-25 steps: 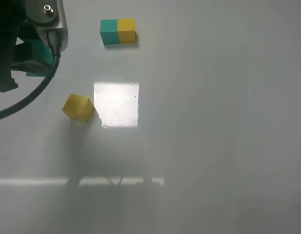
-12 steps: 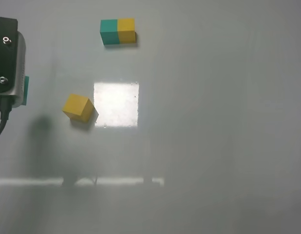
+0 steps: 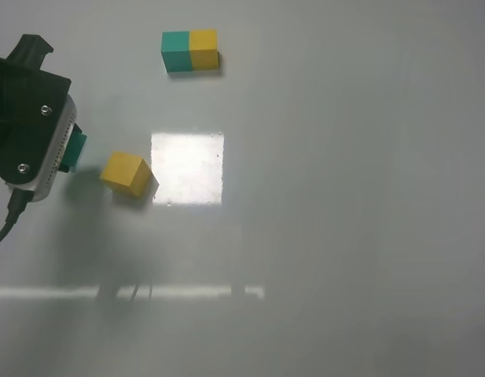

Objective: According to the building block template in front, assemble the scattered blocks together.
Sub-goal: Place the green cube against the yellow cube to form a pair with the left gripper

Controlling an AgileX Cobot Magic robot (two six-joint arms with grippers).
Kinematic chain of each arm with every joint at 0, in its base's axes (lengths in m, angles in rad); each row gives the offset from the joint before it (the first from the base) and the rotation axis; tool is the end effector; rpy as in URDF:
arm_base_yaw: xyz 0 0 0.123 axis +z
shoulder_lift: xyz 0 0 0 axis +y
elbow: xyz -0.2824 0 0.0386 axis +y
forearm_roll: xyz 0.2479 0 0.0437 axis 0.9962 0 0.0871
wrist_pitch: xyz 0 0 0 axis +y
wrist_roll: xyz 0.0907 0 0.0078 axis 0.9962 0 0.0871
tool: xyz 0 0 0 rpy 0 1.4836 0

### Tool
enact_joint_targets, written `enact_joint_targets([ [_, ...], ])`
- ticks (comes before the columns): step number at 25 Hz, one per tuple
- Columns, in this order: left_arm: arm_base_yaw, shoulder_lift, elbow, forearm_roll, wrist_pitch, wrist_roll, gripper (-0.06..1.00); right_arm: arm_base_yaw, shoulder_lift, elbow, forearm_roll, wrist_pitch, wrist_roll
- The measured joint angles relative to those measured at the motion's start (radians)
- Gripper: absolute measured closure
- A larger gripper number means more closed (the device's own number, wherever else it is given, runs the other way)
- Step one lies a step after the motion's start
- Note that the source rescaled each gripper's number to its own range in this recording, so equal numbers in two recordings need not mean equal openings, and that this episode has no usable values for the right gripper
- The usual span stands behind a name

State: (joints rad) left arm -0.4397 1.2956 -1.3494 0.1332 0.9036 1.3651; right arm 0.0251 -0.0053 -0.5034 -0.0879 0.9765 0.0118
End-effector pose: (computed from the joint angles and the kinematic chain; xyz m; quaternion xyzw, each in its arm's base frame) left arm 0.2495 -0.1069 0.3999 0.7307 0.5550 0.2326 0.3224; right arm -0.0029 -0.0067 0.2853 -0.0055 0.8273 -0.0336 0.5608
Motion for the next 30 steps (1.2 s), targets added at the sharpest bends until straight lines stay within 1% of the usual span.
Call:
enact_joint_targets([
  [3,0.000,0.022,0.000,-0.037,-0.012,0.046,0.91,0.000,0.000,0.000,0.000,0.000,0.000],
  [6,0.000,0.039,0.000,-0.067,-0.019,0.066,0.91,0.000,0.000,0.000,0.000,0.000,0.000],
  [12,0.000,0.045,0.000,-0.127,-0.024,0.070,0.91,0.000,0.000,0.000,0.000,0.000,0.000],
  [15,0.000,0.045,0.000,-0.144,-0.024,0.070,0.91,0.000,0.000,0.000,0.000,0.000,0.000],
  [19,0.000,0.045,0.000,-0.189,-0.003,0.069,0.91,0.000,0.000,0.000,0.000,0.000,0.000],
  [23,0.000,0.045,0.000,-0.208,0.025,0.042,0.91,0.000,0.000,0.000,0.000,0.000,0.000],
  [30,0.000,0.049,0.000,-0.216,0.028,0.020,0.91,0.000,0.000,0.000,0.000,0.000,0.000],
])
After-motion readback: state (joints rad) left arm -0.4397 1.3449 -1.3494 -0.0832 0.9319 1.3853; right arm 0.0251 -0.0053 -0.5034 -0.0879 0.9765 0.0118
